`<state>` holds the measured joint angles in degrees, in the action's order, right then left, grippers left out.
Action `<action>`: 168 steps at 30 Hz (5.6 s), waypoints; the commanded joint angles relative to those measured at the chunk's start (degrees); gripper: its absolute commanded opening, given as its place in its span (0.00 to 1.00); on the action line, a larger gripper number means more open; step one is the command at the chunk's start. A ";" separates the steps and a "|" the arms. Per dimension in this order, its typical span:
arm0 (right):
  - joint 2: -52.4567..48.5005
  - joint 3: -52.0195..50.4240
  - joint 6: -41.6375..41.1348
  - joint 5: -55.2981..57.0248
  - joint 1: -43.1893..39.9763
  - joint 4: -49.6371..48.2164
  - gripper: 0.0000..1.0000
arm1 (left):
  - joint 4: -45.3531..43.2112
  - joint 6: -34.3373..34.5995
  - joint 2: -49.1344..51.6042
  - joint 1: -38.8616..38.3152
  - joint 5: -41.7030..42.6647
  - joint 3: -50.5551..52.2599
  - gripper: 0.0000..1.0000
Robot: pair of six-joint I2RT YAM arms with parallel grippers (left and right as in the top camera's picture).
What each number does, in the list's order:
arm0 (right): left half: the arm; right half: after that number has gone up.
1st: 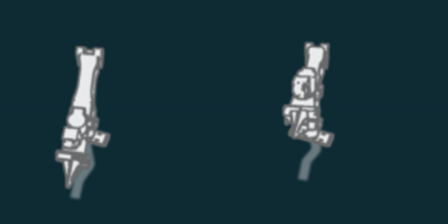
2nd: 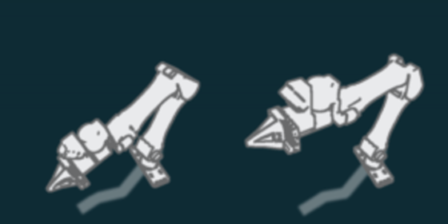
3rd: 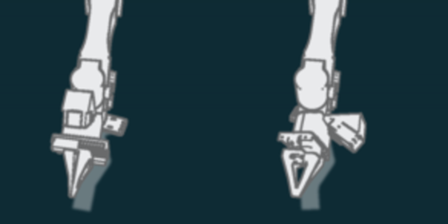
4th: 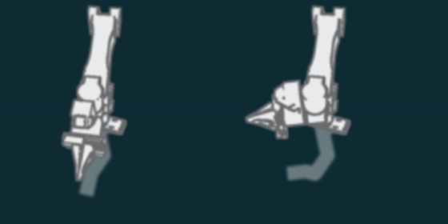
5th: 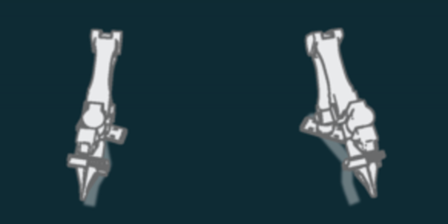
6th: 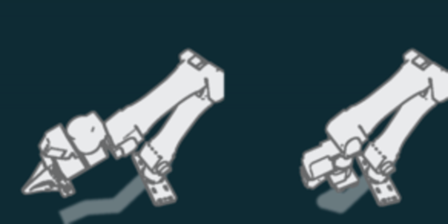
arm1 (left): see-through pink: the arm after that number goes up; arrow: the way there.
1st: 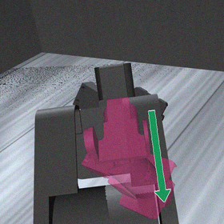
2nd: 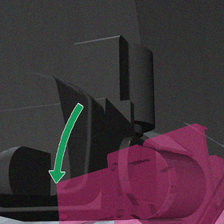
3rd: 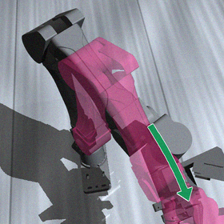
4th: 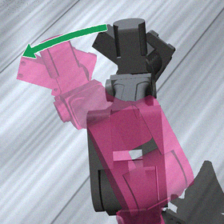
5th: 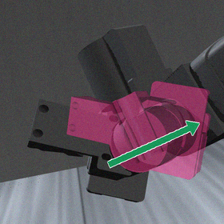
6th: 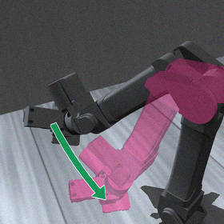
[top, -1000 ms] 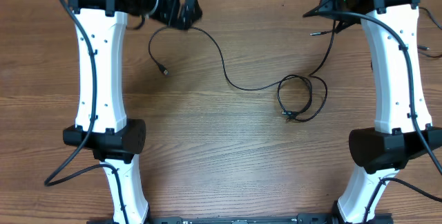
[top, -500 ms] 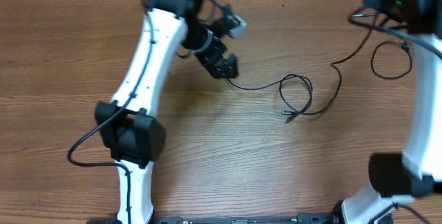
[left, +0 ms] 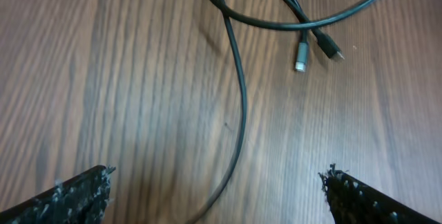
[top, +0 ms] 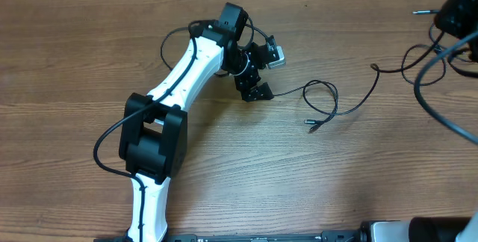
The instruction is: Untangle cables
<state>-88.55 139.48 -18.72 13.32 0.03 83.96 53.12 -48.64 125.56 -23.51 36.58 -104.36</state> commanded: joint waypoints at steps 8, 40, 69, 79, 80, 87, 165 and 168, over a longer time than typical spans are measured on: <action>4.24 0.52 2.49 -0.13 -0.07 -3.54 0.06 | -17.20 -2.80 5.09 -3.23 5.46 5.70 0.99; -5.92 0.39 4.17 -0.61 -0.11 -3.76 1.00 | -14.08 51.60 9.20 5.49 10.97 -38.69 0.04; -36.74 0.37 20.74 -45.88 3.89 -12.59 0.90 | -18.51 74.55 9.20 8.76 28.94 -55.10 0.04; -39.10 1.49 18.82 -41.53 2.93 -15.87 0.04 | -23.69 77.22 9.20 10.93 32.24 -55.15 0.04; -38.40 2.10 18.18 -40.28 2.36 -15.78 0.04 | -23.61 76.94 9.20 11.65 31.95 -55.15 0.04; -29.09 7.26 16.61 -23.78 -2.03 -13.05 0.04 | -16.15 71.54 9.20 20.15 24.20 -55.15 0.04; -30.99 7.48 12.96 -21.64 -57.86 -5.05 0.04 | -10.38 70.16 9.20 15.37 4.31 -55.15 0.04; -32.65 6.56 13.03 -11.65 -53.68 -8.61 0.04 | -10.34 70.55 9.20 15.13 4.31 -55.15 0.04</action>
<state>-120.73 146.45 -8.71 -3.01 -57.12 77.36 43.18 20.27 135.17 -7.73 41.50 -158.08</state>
